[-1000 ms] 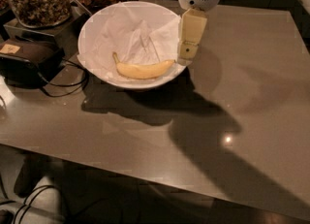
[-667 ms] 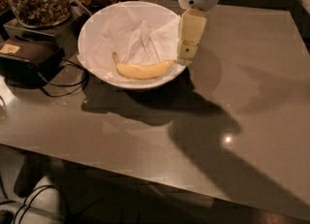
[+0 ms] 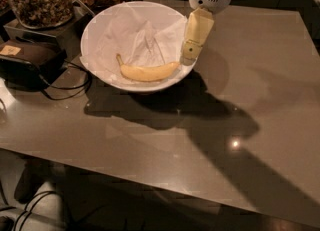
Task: Pick banana from white bowl
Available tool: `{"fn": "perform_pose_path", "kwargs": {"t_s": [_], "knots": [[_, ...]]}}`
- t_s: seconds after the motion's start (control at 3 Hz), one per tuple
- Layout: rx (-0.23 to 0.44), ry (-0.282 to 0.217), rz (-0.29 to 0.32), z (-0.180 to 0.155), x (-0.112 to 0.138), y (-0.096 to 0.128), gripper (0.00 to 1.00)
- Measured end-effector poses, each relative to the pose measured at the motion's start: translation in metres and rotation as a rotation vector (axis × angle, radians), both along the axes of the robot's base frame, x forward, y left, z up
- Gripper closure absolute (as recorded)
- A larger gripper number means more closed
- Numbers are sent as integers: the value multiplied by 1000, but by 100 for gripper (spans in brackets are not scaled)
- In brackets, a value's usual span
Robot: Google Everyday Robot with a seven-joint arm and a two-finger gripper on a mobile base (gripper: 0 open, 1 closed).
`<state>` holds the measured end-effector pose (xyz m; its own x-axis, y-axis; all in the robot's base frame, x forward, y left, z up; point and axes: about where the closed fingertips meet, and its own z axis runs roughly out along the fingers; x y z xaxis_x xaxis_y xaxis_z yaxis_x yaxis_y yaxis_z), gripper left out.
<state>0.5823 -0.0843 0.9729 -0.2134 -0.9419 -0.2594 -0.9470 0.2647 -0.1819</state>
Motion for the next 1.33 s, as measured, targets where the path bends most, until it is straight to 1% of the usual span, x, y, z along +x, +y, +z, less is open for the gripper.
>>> {"fn": "perform_pose_path", "kwargs": {"t_s": [0.33, 0.67, 1.0, 1.33], "knots": [[19, 12, -23, -1, 3, 0, 0], [25, 19, -29, -2, 5, 1, 0], [25, 19, -29, -2, 5, 1, 0], [35, 4, -5, -1, 7, 6, 0]]}}
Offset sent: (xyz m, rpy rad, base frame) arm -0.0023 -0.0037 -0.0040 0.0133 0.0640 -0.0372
